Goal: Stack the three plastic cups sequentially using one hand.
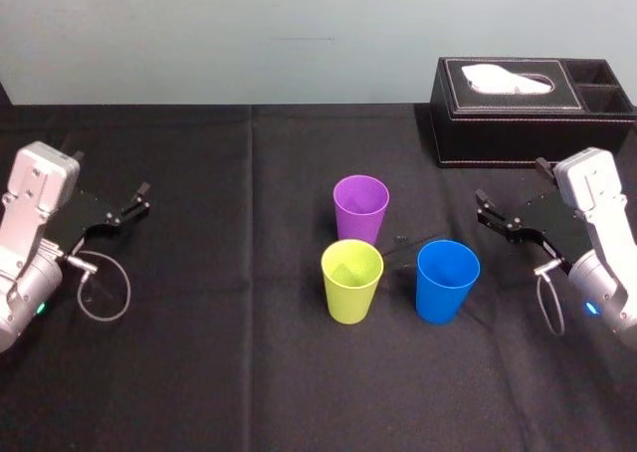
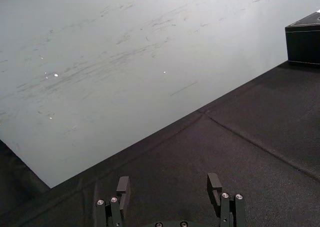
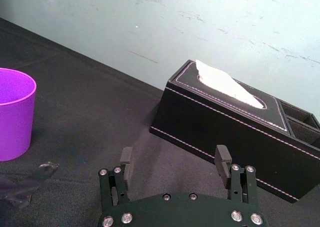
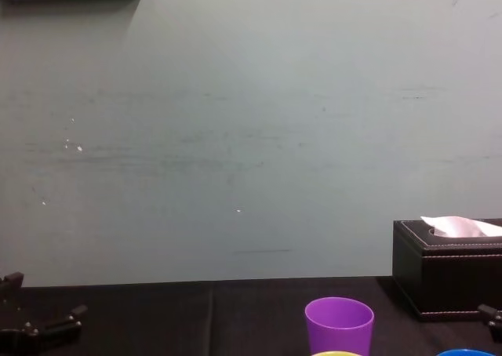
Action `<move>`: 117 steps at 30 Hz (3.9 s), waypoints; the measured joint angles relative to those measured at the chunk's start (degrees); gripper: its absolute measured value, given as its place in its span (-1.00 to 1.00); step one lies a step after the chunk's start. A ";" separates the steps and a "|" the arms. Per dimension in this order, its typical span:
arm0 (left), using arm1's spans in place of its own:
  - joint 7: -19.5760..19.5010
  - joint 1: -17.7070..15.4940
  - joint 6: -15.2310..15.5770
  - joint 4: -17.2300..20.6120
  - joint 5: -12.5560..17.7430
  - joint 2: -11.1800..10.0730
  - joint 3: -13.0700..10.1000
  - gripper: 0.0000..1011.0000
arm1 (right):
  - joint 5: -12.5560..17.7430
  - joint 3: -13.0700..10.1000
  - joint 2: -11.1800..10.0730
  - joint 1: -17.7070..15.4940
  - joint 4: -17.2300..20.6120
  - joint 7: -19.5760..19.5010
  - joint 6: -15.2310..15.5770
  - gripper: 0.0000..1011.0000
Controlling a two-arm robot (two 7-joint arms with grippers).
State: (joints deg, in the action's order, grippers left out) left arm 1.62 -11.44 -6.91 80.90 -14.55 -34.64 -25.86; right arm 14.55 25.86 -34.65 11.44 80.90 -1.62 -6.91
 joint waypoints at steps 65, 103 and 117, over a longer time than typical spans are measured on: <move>0.00 0.00 0.00 0.00 0.00 0.00 0.00 1.00 | 6.14 -10.70 -10.95 -20.20 16.21 4.20 3.18 0.98; 0.00 0.00 0.00 0.00 0.00 0.00 0.00 1.00 | 11.29 -10.47 -2.76 -24.73 19.55 16.14 2.63 0.98; 0.00 0.00 0.00 0.00 0.00 0.00 0.00 1.00 | 8.45 -9.76 2.67 -20.41 15.30 16.17 2.51 0.98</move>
State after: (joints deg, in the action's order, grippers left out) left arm 1.62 -11.43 -6.91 80.90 -14.55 -34.64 -25.86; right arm 23.00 16.10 -31.97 -8.98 96.20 14.55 -4.40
